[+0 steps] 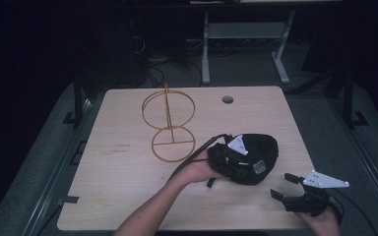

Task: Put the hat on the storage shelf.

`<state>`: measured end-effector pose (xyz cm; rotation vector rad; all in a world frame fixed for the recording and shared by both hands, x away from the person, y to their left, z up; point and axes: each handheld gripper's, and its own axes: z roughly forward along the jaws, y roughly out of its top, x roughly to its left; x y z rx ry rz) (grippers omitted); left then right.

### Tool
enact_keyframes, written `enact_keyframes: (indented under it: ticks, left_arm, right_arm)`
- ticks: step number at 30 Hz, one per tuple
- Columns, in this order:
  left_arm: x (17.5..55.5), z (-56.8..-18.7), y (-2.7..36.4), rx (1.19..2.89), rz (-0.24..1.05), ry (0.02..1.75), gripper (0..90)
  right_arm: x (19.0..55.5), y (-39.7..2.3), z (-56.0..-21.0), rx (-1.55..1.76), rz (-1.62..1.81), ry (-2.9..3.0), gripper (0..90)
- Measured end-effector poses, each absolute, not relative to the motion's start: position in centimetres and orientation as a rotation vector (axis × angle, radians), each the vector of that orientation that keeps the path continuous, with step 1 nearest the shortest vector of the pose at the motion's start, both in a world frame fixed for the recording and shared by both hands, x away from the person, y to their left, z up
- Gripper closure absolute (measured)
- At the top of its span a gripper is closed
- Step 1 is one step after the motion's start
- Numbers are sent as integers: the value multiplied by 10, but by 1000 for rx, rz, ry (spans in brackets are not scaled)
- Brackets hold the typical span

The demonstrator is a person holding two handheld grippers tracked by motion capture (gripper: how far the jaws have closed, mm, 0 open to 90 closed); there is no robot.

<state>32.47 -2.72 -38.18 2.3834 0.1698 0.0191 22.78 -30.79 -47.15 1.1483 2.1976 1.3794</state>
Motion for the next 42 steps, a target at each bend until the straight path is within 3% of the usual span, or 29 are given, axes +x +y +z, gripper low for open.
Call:
enact_keyframes:
  ticks: [5,11,35,42]
  left_arm:
    - [323,-376,-29,2381,22,143,736]
    - [322,-367,-34,2361,30,118,783]
    - [330,-309,-25,2173,-35,170,806]
    - [322,-299,-35,2172,-45,120,806]
  right_arm:
    - [227,-307,-471,1132,1387,2195,142]
    - [225,-305,-470,1096,1400,2204,142]
    - [227,-275,-445,1014,1531,2086,149]
    - [228,-274,-437,985,1582,2028,200]
